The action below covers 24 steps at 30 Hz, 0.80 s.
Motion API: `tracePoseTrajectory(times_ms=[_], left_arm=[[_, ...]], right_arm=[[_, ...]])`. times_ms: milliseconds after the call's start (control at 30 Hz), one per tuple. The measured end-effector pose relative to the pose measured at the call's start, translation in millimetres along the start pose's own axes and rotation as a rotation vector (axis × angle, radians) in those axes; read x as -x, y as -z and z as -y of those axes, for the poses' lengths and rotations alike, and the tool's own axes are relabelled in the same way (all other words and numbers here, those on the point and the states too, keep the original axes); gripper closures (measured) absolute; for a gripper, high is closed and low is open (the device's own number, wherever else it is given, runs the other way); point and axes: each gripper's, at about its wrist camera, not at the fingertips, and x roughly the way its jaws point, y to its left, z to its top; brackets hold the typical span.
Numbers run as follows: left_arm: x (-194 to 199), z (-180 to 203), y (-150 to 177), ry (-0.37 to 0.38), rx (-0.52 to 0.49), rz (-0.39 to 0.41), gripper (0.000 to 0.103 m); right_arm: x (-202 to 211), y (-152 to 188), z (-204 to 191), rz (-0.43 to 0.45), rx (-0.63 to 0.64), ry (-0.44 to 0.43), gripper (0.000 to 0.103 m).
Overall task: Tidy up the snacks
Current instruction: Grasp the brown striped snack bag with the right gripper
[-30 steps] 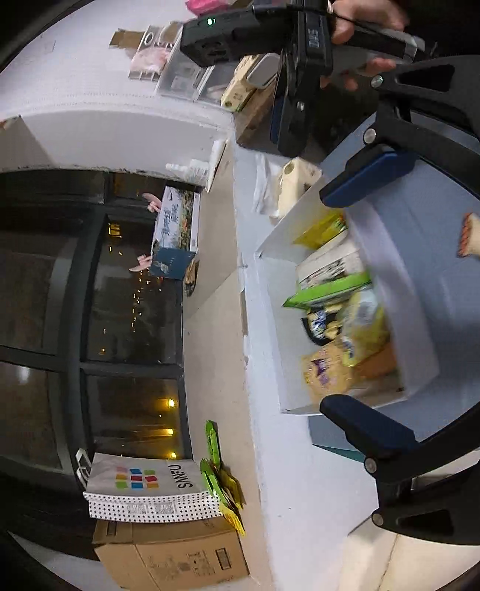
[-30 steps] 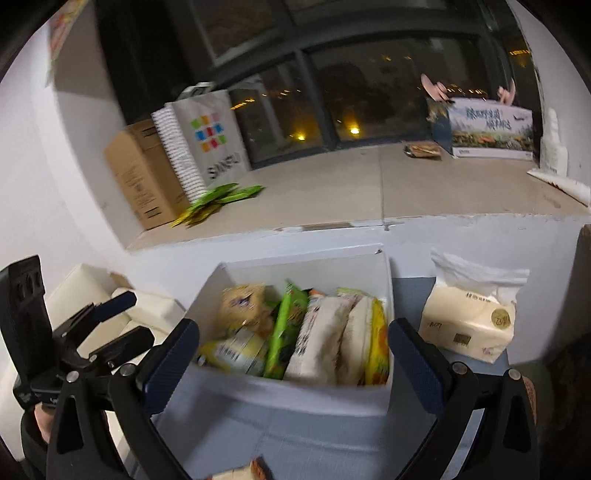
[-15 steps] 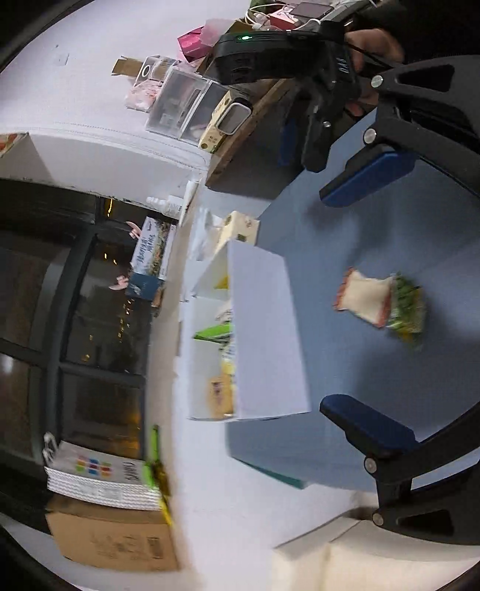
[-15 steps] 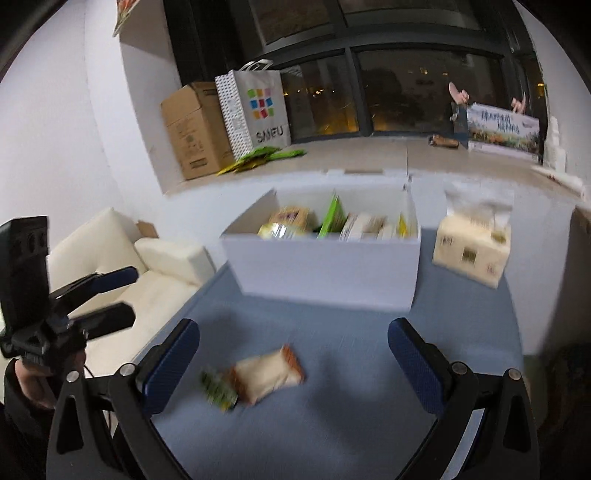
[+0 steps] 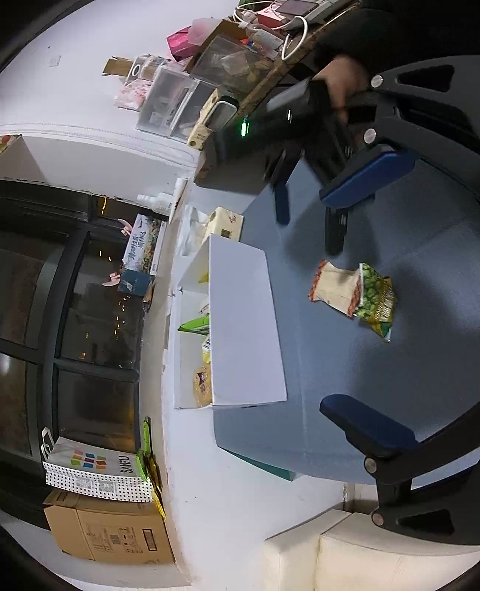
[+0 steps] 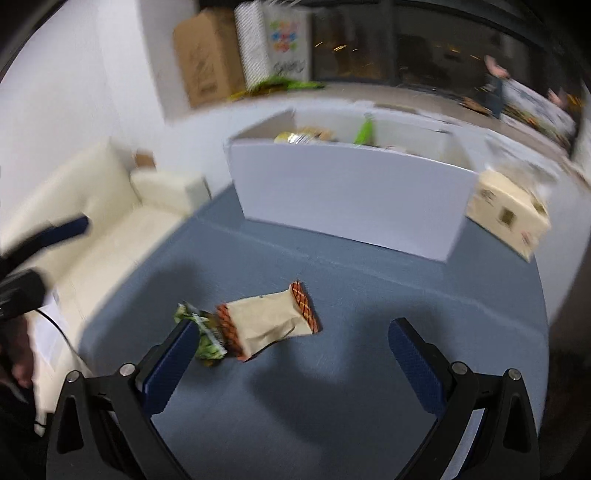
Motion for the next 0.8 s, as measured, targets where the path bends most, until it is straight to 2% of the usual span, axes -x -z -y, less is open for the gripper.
tracePoseTrajectory(times_ms=[133,300,367,433,467,533,567,600,633,667,700,800], left_arm=[[0.7,-0.9,8.4,-0.003,-0.01,-0.018,0.0],[-1.4,-4.0,17.4,-0.011,-0.01,-0.039,0.0],[-1.7,-6.4,19.9,-0.006,-0.005,-0.044,0.0],[-2.3,-8.4,20.4,-0.008,0.0,-0.044,0.0],[-3.4,-8.7,20.8,-0.008,0.003,-0.047,0.0],[-5.0,-8.6,21.3,-0.01,0.007,-0.053,0.0],[-5.7,-7.6,21.5,-0.007,0.005,-0.056,0.0],[-6.1,-6.7,21.3,-0.006,0.0,-0.056,0.0],[-5.9,-5.6,21.5,-0.007,-0.006,-0.055,0.0],[-6.7,-4.0,21.7,-0.006,-0.013,-0.057,0.0],[-8.3,-3.1,21.7,-0.004,-0.017,-0.062,0.0],[-17.0,-3.6,24.3,-0.002,-0.019,-0.091,0.0]], right_arm=[[-39.9,-14.5,-10.9,-0.099,0.136,-0.018,0.0],[-70.2,-17.6,-13.5,-0.177,0.175,-0.068,0.001],[-77.9,-15.6,-15.0,-0.2,0.186,-0.073,0.007],[-86.6,-10.5,-16.6,-0.235,0.197,-0.076,0.028],[-89.5,-8.4,-18.3,-0.249,0.206,-0.084,0.03],[-86.4,-3.7,-23.6,-0.218,0.252,-0.097,0.043],[-85.0,-3.1,-24.2,-0.216,0.247,-0.106,0.044],[-84.2,-2.6,-25.2,-0.215,0.249,-0.1,0.052],[-81.7,-2.2,-27.2,-0.209,0.257,-0.1,0.07],[-78.2,-2.1,-29.0,-0.2,0.264,-0.102,0.08],[-75.1,-2.2,-30.6,-0.19,0.272,-0.09,0.084],[-62.0,-4.2,-30.6,-0.152,0.257,-0.111,0.084]])
